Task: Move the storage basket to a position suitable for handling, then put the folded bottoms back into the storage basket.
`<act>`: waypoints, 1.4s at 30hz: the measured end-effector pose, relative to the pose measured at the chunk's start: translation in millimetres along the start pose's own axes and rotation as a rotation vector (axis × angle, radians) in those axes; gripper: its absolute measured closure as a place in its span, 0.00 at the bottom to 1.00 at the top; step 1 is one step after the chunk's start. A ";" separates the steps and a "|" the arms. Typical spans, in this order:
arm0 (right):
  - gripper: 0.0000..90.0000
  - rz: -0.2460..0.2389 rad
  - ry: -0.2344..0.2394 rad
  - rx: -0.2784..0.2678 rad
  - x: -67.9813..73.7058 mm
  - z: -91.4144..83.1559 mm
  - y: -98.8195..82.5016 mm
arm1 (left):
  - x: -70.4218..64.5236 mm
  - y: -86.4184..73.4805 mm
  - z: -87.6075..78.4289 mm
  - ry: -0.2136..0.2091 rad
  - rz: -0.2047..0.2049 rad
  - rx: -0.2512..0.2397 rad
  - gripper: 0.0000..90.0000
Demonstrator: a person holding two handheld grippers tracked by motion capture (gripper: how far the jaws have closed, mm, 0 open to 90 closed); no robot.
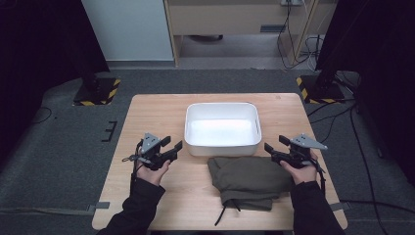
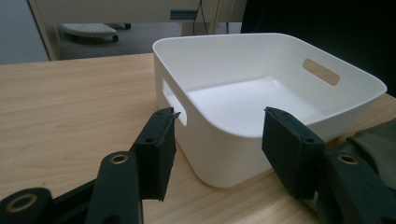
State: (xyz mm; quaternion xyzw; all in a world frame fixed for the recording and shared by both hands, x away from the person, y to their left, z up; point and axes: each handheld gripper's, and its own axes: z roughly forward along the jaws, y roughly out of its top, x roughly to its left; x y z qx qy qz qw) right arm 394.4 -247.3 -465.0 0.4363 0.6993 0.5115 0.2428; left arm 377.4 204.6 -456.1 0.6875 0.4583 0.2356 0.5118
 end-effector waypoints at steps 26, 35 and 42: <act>0.20 0.019 -0.005 0.105 -2.9 -33.6 -47.4 | -63.3 -30.9 28.4 -0.125 0.068 0.118 0.40; 0.17 0.041 -0.002 0.151 -7.5 -35.7 -59.5 | -87.7 -39.7 46.1 -0.189 0.063 0.156 0.34; 0.14 0.023 -0.046 0.193 -7.7 -35.5 -64.1 | -96.1 -46.9 56.5 -0.199 0.076 0.207 0.30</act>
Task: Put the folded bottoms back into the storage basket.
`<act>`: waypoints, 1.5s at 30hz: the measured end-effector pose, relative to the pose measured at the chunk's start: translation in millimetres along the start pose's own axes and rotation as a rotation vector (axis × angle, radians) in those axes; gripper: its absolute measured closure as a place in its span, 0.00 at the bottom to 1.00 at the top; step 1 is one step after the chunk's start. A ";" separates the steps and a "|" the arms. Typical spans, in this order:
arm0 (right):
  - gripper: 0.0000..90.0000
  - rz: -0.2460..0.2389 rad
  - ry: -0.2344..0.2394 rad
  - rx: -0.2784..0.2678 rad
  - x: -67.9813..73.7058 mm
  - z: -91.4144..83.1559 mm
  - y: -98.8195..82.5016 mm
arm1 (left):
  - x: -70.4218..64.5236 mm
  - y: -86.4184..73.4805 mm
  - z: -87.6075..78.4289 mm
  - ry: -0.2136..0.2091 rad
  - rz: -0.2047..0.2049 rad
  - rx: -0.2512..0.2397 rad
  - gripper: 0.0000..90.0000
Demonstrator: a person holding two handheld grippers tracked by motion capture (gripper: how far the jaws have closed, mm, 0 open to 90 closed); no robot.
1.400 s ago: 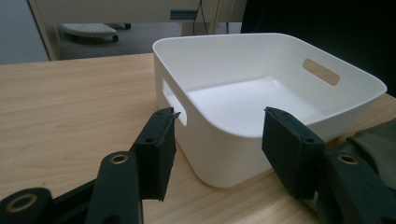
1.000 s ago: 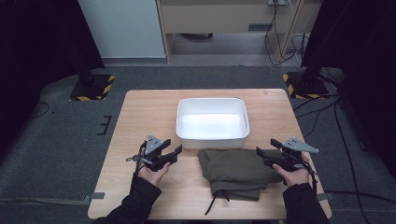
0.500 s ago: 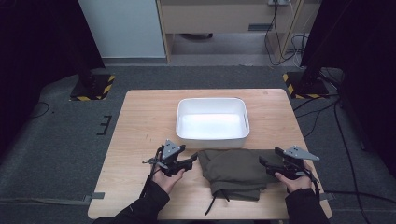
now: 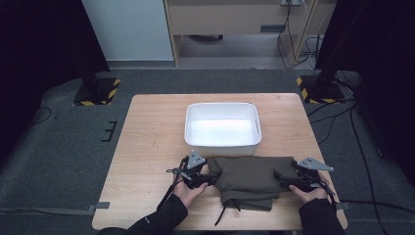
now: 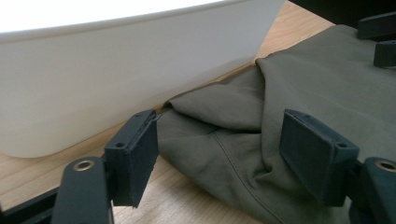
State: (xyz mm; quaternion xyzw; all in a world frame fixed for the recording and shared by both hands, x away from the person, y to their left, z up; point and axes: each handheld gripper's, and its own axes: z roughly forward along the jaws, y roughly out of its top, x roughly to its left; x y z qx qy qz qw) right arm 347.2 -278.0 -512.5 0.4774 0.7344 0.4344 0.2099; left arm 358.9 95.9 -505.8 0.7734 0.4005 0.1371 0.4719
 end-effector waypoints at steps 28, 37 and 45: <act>0.12 0.075 -0.023 0.107 -7.3 5.7 -21.2 | -9.8 -18.0 15.2 0.046 0.000 0.107 0.18; 0.12 0.084 -0.029 0.114 -4.5 10.2 -22.1 | -8.9 -23.3 18.6 0.078 -0.049 0.118 0.12; 0.21 0.073 -0.028 0.115 0.2 12.5 -21.0 | -7.6 -22.9 22.2 0.065 -0.064 0.136 0.15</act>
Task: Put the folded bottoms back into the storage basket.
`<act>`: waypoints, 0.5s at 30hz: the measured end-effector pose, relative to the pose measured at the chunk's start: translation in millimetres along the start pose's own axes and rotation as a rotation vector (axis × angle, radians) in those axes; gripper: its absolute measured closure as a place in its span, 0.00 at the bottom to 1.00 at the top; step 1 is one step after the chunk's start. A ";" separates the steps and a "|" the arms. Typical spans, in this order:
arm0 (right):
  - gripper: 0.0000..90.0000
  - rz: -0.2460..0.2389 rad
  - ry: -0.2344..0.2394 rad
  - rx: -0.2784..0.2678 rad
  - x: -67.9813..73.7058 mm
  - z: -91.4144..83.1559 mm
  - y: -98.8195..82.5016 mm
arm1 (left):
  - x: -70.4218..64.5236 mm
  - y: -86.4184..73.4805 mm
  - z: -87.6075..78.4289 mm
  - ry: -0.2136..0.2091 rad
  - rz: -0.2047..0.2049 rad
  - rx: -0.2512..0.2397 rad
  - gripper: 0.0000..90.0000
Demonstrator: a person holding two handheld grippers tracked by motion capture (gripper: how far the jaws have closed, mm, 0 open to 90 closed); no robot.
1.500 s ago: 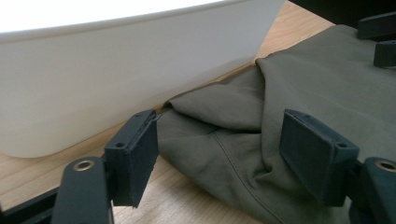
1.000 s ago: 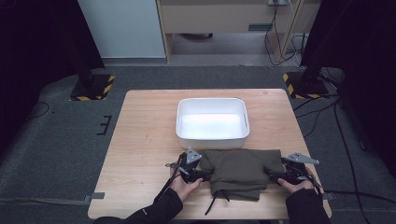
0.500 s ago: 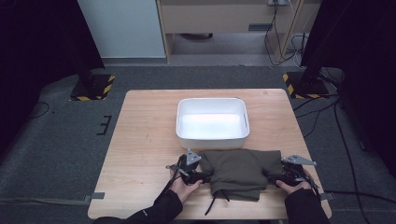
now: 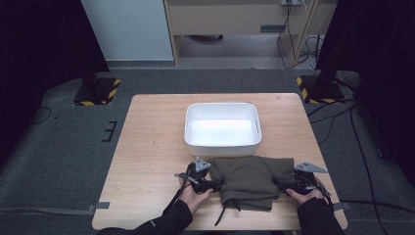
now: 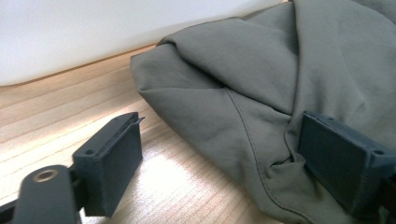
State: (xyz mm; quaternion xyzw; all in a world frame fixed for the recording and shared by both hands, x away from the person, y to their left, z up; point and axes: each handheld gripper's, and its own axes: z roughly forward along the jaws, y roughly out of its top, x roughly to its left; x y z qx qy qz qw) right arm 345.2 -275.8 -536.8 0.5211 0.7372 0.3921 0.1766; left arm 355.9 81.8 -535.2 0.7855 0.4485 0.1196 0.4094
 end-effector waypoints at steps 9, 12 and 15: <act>0.54 -0.013 0.005 -0.015 9.0 1.8 0.5 | -6.1 0.1 1.5 -0.042 0.010 -0.008 0.41; 0.66 -0.006 0.011 -0.020 10.1 2.0 0.4 | -7.4 -0.4 1.6 -0.054 0.002 -0.011 0.52; 0.72 -0.008 0.023 -0.020 10.5 2.4 0.6 | -8.8 -0.5 2.1 -0.067 0.001 -0.010 0.57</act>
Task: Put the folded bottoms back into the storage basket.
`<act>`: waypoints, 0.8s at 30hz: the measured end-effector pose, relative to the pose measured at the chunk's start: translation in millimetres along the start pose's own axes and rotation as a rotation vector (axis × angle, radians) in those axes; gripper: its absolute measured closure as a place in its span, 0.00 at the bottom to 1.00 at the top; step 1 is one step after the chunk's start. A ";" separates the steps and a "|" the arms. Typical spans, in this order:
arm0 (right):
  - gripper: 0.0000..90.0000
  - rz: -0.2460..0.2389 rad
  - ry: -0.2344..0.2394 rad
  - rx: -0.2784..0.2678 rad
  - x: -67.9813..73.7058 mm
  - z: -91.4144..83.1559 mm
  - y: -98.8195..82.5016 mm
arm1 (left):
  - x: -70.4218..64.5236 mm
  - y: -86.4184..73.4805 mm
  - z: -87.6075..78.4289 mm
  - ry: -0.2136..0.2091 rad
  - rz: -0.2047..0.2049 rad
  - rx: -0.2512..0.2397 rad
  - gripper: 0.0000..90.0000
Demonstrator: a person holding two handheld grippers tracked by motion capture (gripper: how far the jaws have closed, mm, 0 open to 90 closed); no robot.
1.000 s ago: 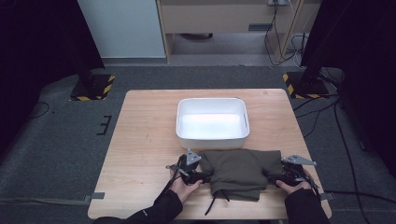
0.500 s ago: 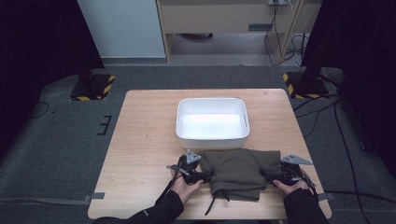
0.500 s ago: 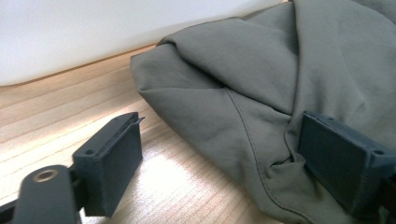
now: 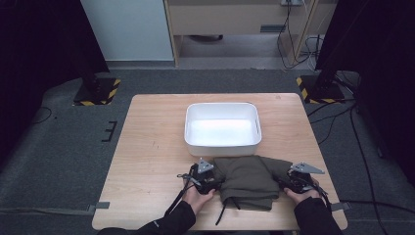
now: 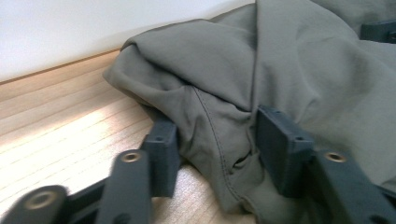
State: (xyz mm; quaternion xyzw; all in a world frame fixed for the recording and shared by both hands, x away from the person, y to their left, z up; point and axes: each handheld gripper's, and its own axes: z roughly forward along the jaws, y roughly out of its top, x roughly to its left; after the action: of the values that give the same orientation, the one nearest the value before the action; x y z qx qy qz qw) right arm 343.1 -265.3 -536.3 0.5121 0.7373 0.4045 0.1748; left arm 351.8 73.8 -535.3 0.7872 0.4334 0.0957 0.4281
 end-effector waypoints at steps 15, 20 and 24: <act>0.86 -0.055 0.074 -0.088 0.9 -10.5 2.7 | -2.5 -0.3 -14.0 -0.017 0.116 -0.063 0.92; 0.86 -0.077 0.094 -0.141 3.9 -20.8 4.3 | -4.0 2.0 -25.5 -0.022 0.140 -0.091 0.92; 0.86 -0.105 0.104 -0.161 7.3 -25.7 3.7 | -7.5 1.3 -38.1 -0.027 0.165 -0.112 0.92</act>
State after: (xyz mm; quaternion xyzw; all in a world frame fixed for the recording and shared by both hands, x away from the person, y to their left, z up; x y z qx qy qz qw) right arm 325.1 -268.9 -516.6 0.4354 0.7362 0.4789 0.1978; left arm 328.2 90.3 -509.3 0.7963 0.3551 0.1441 0.4680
